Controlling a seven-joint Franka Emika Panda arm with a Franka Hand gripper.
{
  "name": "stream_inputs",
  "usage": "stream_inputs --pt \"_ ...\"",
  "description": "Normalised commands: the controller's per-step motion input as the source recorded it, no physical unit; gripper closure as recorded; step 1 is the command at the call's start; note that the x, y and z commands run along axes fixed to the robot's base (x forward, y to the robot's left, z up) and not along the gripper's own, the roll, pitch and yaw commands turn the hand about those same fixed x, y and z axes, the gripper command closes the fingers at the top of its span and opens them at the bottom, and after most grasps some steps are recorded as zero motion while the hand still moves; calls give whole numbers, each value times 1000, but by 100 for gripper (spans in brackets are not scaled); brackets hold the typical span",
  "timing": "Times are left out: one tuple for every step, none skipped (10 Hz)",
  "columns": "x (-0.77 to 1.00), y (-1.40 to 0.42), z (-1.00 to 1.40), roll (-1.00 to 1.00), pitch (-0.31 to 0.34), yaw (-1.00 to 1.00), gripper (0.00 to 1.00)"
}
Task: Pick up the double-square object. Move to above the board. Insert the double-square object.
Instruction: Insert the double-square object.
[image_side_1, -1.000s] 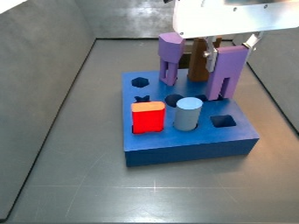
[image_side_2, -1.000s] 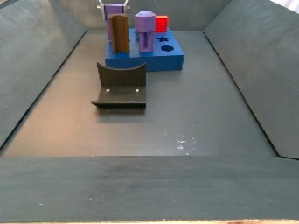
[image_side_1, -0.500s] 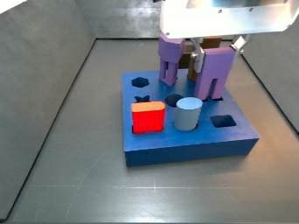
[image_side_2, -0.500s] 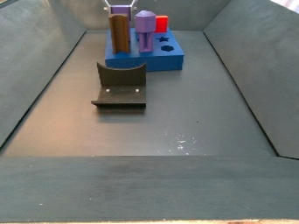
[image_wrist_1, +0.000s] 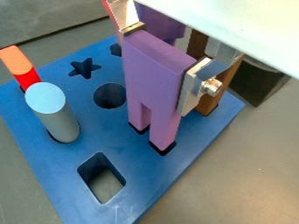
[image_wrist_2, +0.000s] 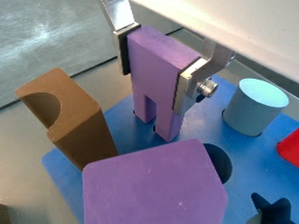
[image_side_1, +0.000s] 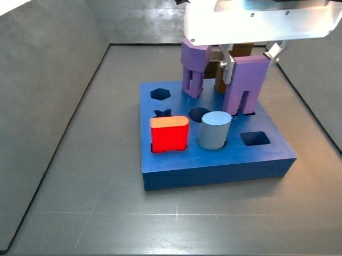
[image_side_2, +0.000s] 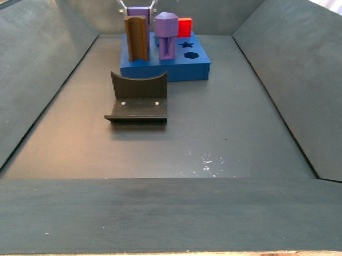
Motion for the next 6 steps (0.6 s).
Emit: stream_inputs --pt "237 0 -323 0 166 -14 100" --pt "340 -14 -280 -11 180 -111 100" --pt "331 -11 -271 -11 174 -131 100" --pt "191 0 -411 -17 163 -123 100" --pt "160 0 -494 -26 180 -137 100" --pt "117 0 -446 -11 157 -134 100"
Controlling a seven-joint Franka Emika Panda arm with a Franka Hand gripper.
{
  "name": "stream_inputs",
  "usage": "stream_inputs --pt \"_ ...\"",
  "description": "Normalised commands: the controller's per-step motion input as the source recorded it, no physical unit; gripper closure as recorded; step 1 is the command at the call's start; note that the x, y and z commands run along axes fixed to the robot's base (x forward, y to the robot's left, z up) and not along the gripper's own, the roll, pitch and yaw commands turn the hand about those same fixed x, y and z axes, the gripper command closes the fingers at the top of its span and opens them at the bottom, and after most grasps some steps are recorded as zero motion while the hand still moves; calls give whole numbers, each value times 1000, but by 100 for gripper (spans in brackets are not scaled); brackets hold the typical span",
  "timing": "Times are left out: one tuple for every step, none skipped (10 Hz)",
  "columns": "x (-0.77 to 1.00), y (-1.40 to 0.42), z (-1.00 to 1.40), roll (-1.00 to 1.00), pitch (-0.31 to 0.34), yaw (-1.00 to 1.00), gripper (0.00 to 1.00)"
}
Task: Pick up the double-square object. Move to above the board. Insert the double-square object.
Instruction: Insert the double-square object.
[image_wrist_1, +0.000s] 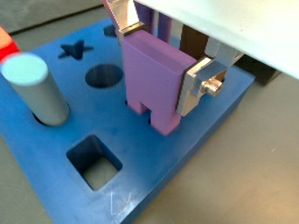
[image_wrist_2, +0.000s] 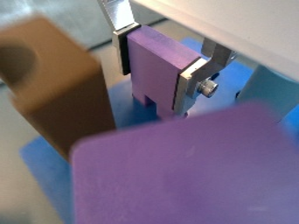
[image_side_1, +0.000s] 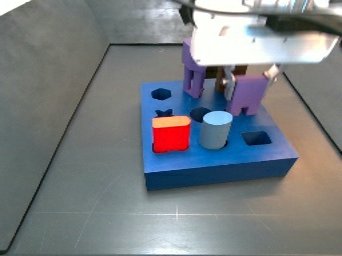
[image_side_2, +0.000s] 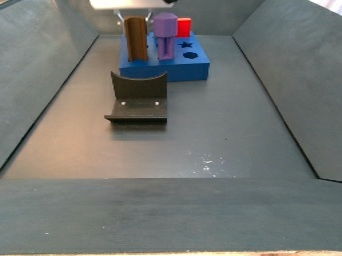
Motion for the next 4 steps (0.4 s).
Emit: stream_inputs --pt "31 0 -266 -89 6 -103 100" --pt "0 0 -11 -34 0 0 100" --pt "0 0 0 -17 0 0 100" --pt "0 0 0 0 0 0 100"
